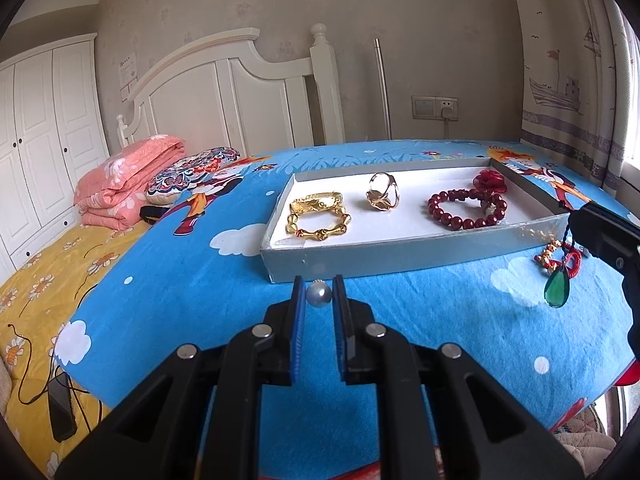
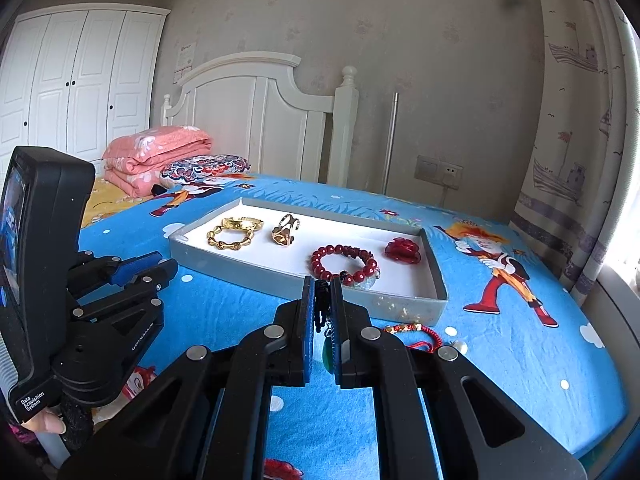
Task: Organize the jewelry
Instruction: 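Carry the pearl and green pendant with both tools over the tray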
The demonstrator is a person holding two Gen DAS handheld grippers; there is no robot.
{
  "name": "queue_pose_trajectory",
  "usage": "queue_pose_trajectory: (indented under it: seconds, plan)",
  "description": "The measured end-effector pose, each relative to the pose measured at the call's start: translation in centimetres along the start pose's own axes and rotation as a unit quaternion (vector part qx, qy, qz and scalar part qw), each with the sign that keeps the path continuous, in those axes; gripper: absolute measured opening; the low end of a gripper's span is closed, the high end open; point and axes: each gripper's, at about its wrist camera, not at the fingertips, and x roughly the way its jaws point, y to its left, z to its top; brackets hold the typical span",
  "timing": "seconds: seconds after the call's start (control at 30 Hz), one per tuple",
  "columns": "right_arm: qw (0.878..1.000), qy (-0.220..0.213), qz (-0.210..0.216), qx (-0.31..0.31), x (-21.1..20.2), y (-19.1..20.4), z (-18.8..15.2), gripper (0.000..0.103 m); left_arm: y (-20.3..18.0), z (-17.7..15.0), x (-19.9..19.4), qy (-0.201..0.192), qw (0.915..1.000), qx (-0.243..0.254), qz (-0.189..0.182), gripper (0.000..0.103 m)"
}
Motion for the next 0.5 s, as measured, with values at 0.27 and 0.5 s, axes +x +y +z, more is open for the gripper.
queue_pose_trajectory:
  seconds: [0.27,0.5]
  plan:
    - [1.000,-0.013,-0.010,-0.007,0.9,-0.5,2.2,0.007,-0.2,2.6,1.4,0.009,0.9999,-0.011,-0.006,0.013]
    - [1.000,-0.011,-0.018,0.000,3.5,-1.6,4.9,0.007,0.3,6.6,3.2,0.006,0.9997,-0.024,0.002,0.013]
